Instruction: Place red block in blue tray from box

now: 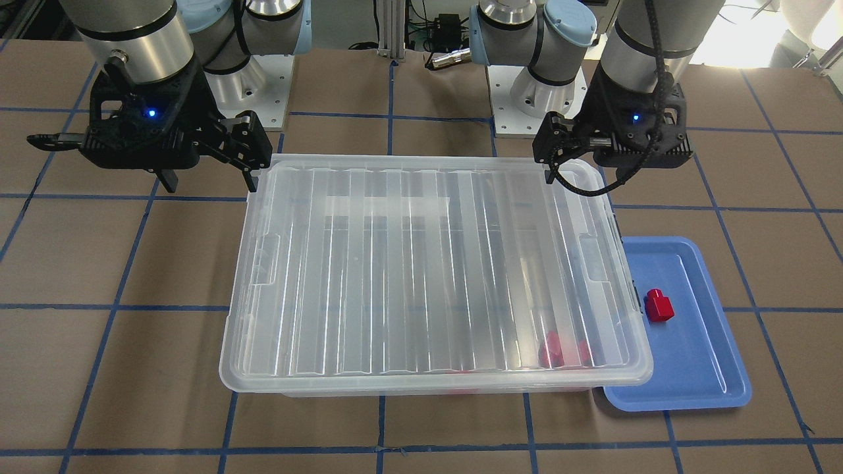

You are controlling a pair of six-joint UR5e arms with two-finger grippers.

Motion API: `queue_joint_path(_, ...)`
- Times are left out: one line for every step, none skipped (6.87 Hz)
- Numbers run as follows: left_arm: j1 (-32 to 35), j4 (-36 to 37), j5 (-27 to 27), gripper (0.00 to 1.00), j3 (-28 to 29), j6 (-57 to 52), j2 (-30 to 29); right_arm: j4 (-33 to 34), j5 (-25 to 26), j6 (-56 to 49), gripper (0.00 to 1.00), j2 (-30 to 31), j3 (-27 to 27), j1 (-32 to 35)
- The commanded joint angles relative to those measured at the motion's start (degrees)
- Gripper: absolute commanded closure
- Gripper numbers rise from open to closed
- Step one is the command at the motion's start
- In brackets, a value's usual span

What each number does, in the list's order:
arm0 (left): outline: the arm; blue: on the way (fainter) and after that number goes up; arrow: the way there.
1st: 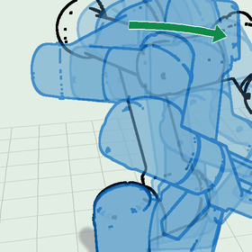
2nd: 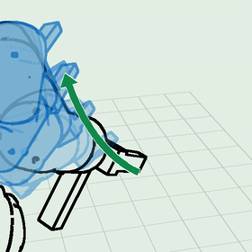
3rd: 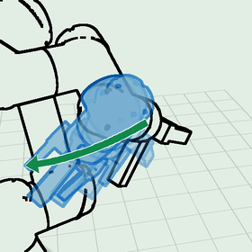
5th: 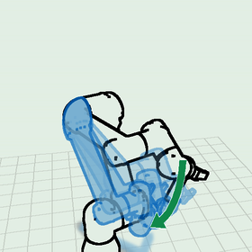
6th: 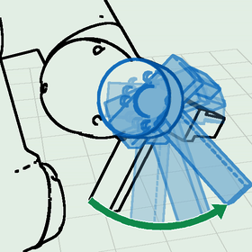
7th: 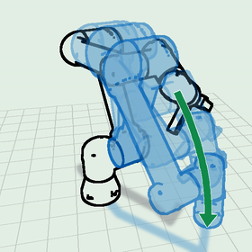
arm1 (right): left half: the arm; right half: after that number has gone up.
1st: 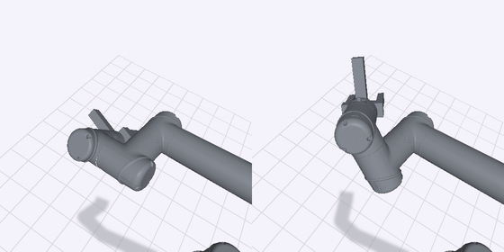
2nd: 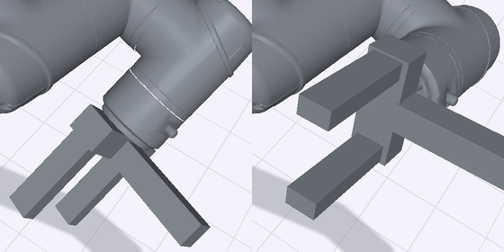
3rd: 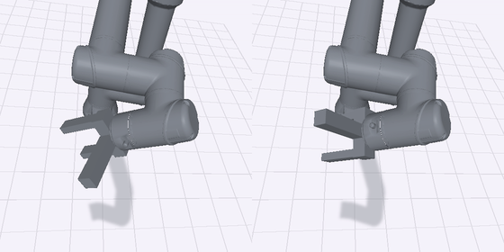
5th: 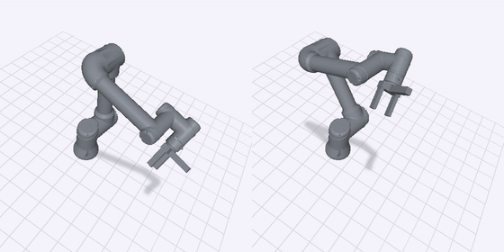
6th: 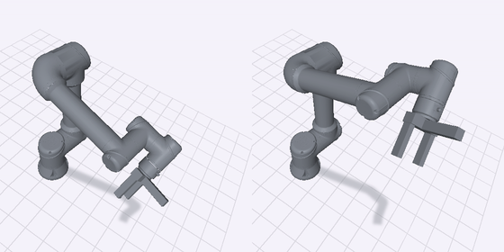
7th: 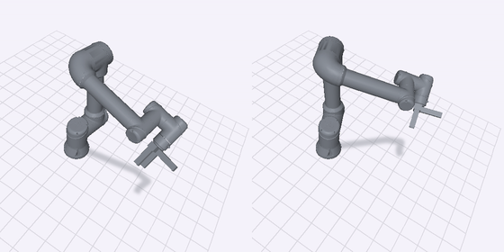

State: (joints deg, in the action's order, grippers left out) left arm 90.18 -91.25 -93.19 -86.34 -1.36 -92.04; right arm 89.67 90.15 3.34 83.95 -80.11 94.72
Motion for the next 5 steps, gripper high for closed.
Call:
queue_joint_path(-0.2,0.1,0.1,0.0,0.1,0.3,0.5,-0.2,0.0,0.2,0.0,0.3,-0.2,0.1)
queue_joint_path(-0.3,0.1,0.1,0.0,0.1,0.3,0.5,-0.2,-0.1,0.2,0.0,0.2,-0.2,0.1)
queue_joint_path(-0.3,0.1,0.3,0.0,0.3,0.3,0.5,-0.2,-0.1,0.3,0.0,0.3,-0.1,0.1)
queue_joint_path(-0.3,0.1,1.3,0.0,0.6,0.2,0.7,-0.2,0.0,0.2,0.0,0.2,-0.1,0.1)
queue_joint_path(-0.4,0.1,1.3,0.0,0.7,0.1,0.7,-0.2,0.0,0.3,0.0,0.3,-0.1,0.1)
